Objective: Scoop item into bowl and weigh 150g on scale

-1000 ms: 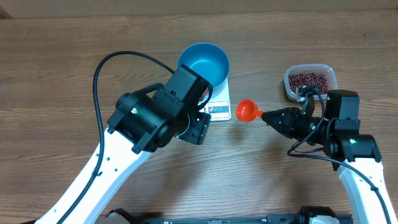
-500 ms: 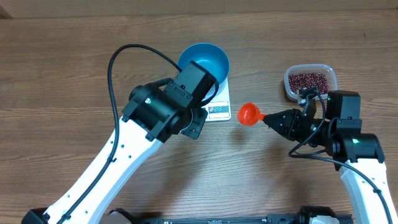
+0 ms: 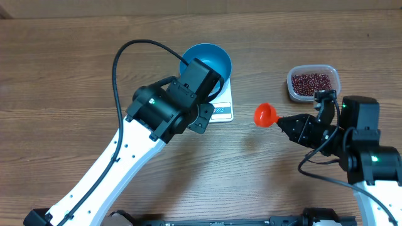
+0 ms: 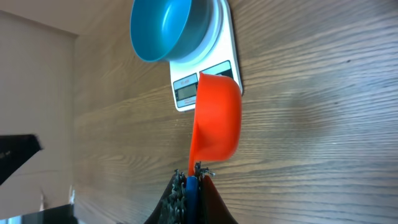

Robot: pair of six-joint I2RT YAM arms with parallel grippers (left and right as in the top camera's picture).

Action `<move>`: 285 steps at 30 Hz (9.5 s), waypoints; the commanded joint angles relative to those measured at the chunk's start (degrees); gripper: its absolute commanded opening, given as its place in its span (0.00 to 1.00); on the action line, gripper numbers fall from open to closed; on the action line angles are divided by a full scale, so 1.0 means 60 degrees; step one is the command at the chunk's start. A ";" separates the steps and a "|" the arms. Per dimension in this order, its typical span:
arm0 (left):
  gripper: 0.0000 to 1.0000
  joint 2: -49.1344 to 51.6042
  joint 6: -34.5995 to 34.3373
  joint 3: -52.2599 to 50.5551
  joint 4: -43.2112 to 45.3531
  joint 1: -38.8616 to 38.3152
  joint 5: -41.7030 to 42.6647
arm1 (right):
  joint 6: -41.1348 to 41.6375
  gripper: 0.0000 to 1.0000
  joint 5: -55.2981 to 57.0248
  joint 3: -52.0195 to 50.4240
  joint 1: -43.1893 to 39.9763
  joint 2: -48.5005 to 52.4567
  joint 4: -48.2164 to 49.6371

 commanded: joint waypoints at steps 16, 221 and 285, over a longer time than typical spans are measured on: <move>0.04 0.0018 0.0353 -0.3490 0.4091 0.0055 0.1253 | -0.0076 0.04 0.1158 0.0565 0.0033 -0.0455 -0.0484; 0.05 0.3738 -0.1508 -0.6298 1.1927 0.0109 -0.0834 | -0.0076 0.04 0.1122 0.0561 0.0036 -0.0452 -0.0346; 0.04 0.4095 -0.1406 -0.6298 1.2043 0.0098 -0.1009 | -0.0076 0.04 0.1122 0.0561 0.0036 -0.0452 -0.0375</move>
